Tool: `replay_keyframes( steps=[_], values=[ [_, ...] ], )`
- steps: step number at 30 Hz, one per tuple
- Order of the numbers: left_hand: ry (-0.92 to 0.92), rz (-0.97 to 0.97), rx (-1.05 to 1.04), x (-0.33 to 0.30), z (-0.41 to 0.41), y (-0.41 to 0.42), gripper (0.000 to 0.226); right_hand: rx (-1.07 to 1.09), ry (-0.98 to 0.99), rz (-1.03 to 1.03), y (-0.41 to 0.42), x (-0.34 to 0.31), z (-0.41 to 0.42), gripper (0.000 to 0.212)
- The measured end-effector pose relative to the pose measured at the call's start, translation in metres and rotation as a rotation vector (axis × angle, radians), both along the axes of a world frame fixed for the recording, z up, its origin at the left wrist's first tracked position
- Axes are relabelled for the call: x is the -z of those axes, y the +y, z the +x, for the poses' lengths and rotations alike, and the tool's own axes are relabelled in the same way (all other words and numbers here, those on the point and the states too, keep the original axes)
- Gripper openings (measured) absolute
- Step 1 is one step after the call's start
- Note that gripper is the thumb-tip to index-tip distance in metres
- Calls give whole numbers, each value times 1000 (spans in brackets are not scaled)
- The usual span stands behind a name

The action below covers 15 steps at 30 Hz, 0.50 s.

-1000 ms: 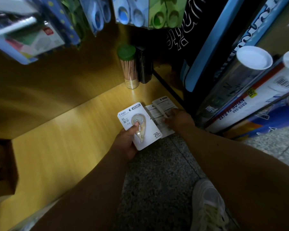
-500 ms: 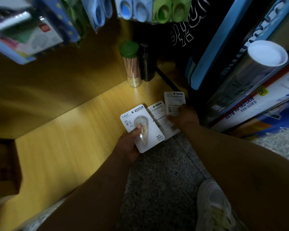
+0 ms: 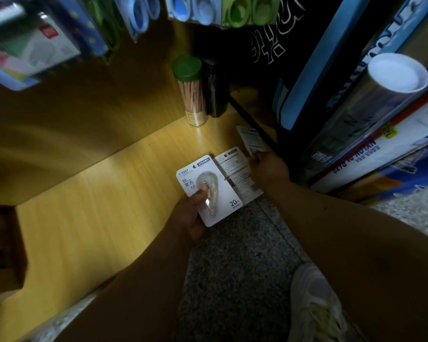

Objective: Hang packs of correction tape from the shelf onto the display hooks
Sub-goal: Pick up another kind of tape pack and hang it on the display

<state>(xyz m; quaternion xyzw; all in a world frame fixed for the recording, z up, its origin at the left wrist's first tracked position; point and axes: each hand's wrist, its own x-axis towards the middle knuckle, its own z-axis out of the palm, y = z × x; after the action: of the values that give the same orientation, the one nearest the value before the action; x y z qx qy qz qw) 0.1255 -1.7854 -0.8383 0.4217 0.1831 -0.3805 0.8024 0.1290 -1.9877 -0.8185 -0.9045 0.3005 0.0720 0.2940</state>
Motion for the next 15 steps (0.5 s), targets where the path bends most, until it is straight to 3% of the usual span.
replay_keyframes(
  steps=[4, 7, 9, 11, 13, 15],
  values=[
    [-16, 13, -7, -4, -3, 2, 46, 3, -125, -133, -3, -13, -7, 36],
    [-37, 54, -42, -9, -3, 4, 29, 1, -328, -169, 6, -29, -13, 40],
    [-54, 77, -66, -12, -1, 8, 32, 57, -468, -163, 19, -42, -19, 38],
    [-67, 106, -91, -16, 1, 11, 41, 160, -565, -15, 31, -52, -22, 33],
    [-60, 121, -126, -17, 3, 13, 47, 284, -617, 295, 42, -63, -23, 27],
    [-69, 121, -164, -23, 3, 13, 59, 349, -536, 586, 52, -74, -25, 21]
  ],
)
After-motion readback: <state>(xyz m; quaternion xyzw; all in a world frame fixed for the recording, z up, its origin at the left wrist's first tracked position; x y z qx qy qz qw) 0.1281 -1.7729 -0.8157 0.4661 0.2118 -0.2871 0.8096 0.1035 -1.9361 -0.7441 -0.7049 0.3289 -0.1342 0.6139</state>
